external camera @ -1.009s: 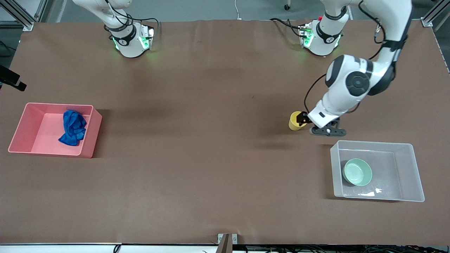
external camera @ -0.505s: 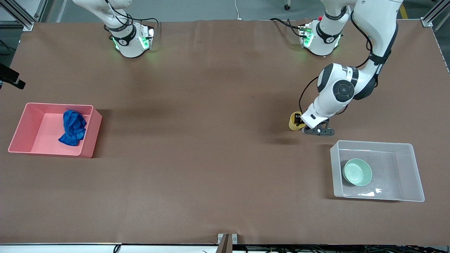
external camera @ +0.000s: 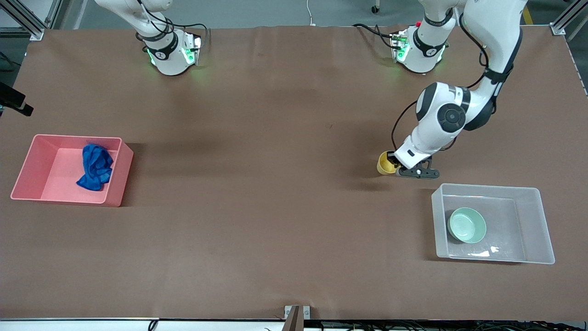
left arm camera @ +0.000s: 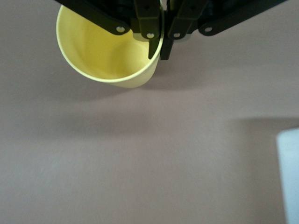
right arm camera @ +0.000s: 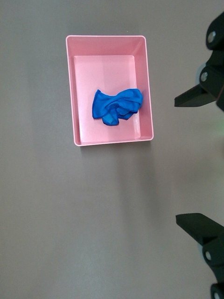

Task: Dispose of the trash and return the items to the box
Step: 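Carry the yellow cup into the green bowl in the clear bin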

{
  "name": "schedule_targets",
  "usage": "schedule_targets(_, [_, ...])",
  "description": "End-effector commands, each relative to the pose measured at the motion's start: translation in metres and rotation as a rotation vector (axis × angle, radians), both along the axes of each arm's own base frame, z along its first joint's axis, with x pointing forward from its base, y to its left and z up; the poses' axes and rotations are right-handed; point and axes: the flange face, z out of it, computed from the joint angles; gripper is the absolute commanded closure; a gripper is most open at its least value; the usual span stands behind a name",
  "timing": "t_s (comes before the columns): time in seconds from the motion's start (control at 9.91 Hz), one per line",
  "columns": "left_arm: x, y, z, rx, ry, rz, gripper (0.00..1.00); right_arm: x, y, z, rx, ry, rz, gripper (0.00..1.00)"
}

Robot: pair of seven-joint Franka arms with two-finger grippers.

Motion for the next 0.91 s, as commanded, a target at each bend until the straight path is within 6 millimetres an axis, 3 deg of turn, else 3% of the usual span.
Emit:
schedule_targets(0.0, [0.039, 0.038, 0.052, 0.014, -0.049, 0.022, 0.99, 0.0, -0.002, 0.002, -0.009, 0.009, 0.006, 0.0])
schedule_targets(0.2, [0.09, 0.087, 0.078, 0.025, -0.103, 0.049, 0.99, -0.002, -0.003, 0.0, -0.007, 0.024, 0.006, 0.0])
schedule_targets(0.4, [0.138, 0.136, 0.088, 0.049, -0.147, 0.02, 1.0, -0.002, -0.002, 0.0, -0.007, 0.024, 0.007, 0.0])
schedule_targets(0.5, [0.156, 0.176, 0.086, 0.064, -0.101, -0.032, 1.0, -0.002, -0.002, 0.0, -0.007, 0.024, 0.007, 0.0])
schedule_targets(0.61, [0.174, 0.196, 0.076, 0.022, -0.095, -0.043, 1.0, -0.002, -0.002, 0.0, -0.007, 0.026, 0.009, 0.0])
schedule_targets(0.81, [0.181, 0.233, 0.046, 0.035, -0.076, -0.086, 0.99, -0.002, -0.002, 0.0, -0.007, 0.026, 0.009, 0.0])
